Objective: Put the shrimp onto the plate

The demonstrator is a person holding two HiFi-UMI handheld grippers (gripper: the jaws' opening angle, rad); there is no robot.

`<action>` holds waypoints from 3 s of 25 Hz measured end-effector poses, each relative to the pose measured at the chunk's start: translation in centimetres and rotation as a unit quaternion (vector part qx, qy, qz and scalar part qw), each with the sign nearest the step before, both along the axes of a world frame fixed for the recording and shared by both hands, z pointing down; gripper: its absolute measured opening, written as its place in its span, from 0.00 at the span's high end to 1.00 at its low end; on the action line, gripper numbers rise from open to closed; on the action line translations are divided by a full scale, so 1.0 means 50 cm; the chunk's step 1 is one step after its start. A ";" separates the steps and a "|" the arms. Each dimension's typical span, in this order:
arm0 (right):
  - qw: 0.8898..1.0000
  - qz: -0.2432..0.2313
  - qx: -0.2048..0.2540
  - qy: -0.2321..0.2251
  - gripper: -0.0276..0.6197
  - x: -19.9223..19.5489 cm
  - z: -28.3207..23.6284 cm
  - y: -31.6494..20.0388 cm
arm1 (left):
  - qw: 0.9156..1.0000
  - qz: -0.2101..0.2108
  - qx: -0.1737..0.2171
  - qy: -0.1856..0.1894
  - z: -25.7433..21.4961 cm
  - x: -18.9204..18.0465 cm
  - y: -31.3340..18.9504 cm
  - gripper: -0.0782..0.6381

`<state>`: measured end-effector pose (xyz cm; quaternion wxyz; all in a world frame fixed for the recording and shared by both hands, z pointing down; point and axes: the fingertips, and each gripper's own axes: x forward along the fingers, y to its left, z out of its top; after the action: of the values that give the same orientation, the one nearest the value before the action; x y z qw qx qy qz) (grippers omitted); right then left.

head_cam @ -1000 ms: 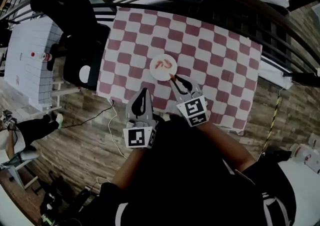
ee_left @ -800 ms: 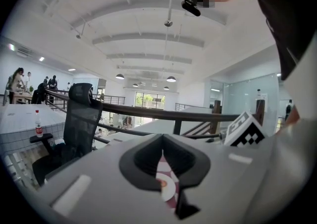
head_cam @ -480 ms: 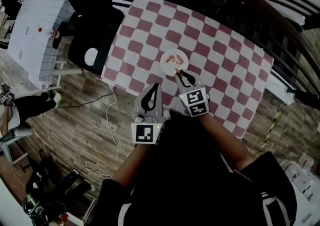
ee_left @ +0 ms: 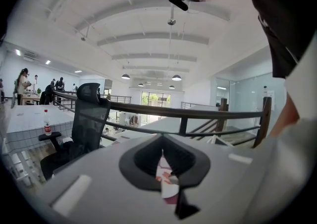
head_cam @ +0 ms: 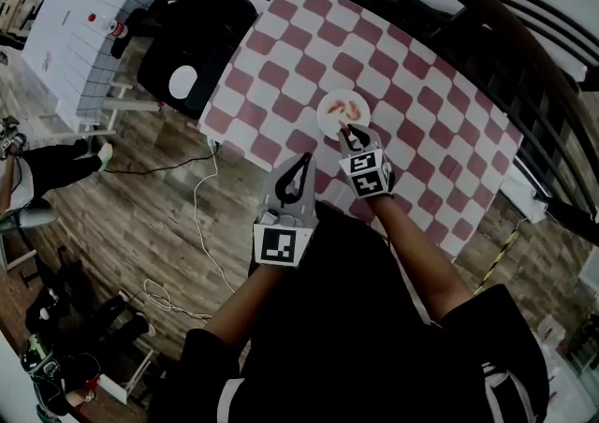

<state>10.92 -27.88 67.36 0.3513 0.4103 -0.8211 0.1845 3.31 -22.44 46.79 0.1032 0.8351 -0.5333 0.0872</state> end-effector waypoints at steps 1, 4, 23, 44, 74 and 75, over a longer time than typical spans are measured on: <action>1.000 -0.003 -0.004 0.003 0.85 -0.003 0.009 -0.002 | 1.000 -0.003 -0.001 0.000 0.000 -0.005 0.001 0.88; 1.000 -0.004 -0.020 0.009 0.85 -0.010 0.041 -0.009 | 1.000 -0.014 0.001 0.003 -0.001 -0.019 0.004 0.88; 0.995 -0.009 -0.073 0.068 0.85 -0.010 0.177 -0.047 | 0.998 -0.056 0.004 -0.001 -0.003 -0.092 0.021 0.88; 0.995 0.001 -0.086 0.052 0.82 -0.021 0.197 -0.055 | 0.998 -0.065 -0.016 -0.013 0.007 -0.138 0.043 0.88; 0.985 0.169 0.023 -0.038 0.85 -0.014 -0.140 0.054 | 0.995 0.080 0.011 0.061 -0.051 -0.144 0.043 0.88; 0.983 0.177 0.029 -0.038 0.86 -0.016 -0.155 0.062 | 0.994 0.086 0.013 0.065 -0.056 -0.147 0.042 0.88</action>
<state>10.13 -24.78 59.62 0.2698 0.5518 -0.7532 0.2354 -4.06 -20.32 43.99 0.1192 0.8831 -0.4524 0.0346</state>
